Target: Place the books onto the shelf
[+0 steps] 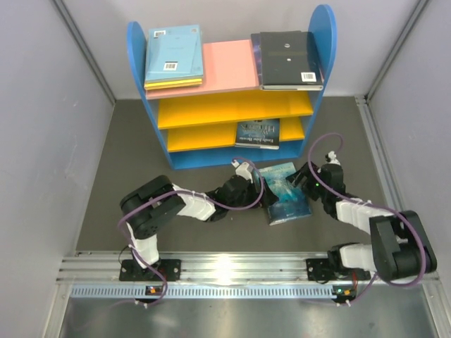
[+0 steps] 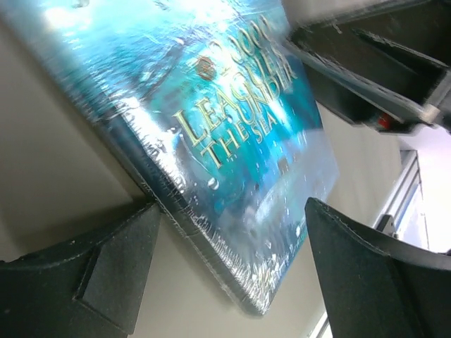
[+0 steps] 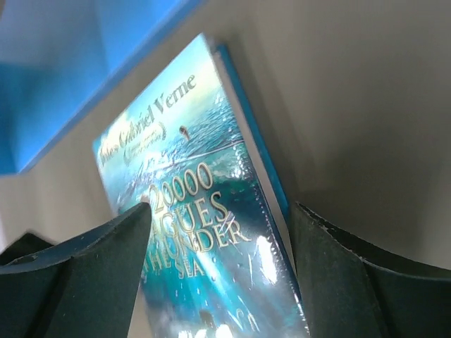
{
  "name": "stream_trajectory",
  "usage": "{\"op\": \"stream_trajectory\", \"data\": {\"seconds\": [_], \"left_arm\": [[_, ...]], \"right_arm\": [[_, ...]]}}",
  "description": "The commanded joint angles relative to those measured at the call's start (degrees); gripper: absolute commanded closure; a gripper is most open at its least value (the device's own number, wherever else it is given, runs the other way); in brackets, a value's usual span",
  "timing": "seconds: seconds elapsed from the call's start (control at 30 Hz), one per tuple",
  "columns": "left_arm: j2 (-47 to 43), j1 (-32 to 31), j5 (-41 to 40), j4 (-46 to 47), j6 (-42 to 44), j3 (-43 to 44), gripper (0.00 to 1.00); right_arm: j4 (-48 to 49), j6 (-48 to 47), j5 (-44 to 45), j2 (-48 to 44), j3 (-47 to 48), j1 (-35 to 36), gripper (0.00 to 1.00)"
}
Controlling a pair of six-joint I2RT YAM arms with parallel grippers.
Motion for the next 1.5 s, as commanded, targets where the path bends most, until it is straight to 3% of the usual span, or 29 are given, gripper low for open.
{"op": "stream_trajectory", "data": {"seconds": [0.0, 0.1, 0.13, 0.23, 0.27, 0.53, 0.73, 0.87, 1.03, 1.2, 1.47], "left_arm": [[6.4, -2.66, 10.23, 3.08, -1.95, 0.29, 0.1], [5.72, -2.48, 12.43, 10.72, -4.59, -2.86, 0.1], [5.1, -2.39, 11.48, 11.88, -4.94, -3.75, 0.1], [1.5, -2.3, 9.72, 13.56, -4.68, -6.92, 0.1], [0.53, -2.13, 8.58, 13.82, -4.51, -7.62, 0.1], [-7.21, -1.86, 5.94, 16.72, -6.43, -12.72, 0.1], [-9.49, -1.86, 6.72, 22.15, -9.33, -15.71, 0.1], [-13.08, -1.95, 7.78, 23.76, -11.71, -17.64, 0.11], [-18.72, -2.39, 10.93, 20.77, -9.97, -17.47, 0.11], [-22.77, -3.01, 14.45, 17.16, -7.93, -16.33, 0.1], [-23.99, -3.01, 15.34, 29.81, -11.97, -20.28, 0.1]], "right_arm": [[6.31, 7.61, -7.82, 7.99, -3.88, 11.5, 0.25], [10.99, 11.13, -7.38, 11.34, -5.9, 16.17, 0.32], [13.01, 11.76, -7.29, 11.88, -6.34, 17.06, 0.41], [14.78, 13.52, -6.85, 12.85, -7.66, 20.31, 0.54], [14.87, 13.87, -6.5, 12.76, -8.36, 21.19, 0.64], [17.68, 19.05, -4.65, 9.6, -12.84, 29.8, 0.99], [18.74, 22.22, -0.53, 10.47, -11.8, 37.45, 1.0], [26.28, 25.72, -0.61, 16.53, -11.44, 40.96, 1.0], [36.21, 28.81, -1.14, 25.06, -10.92, 43.78, 1.0], [38.26, 30.31, -0.35, 27.79, -10.21, 46.68, 1.0], [39.57, 31.45, 1.06, 28.23, -10.91, 48.79, 1.0]]}}
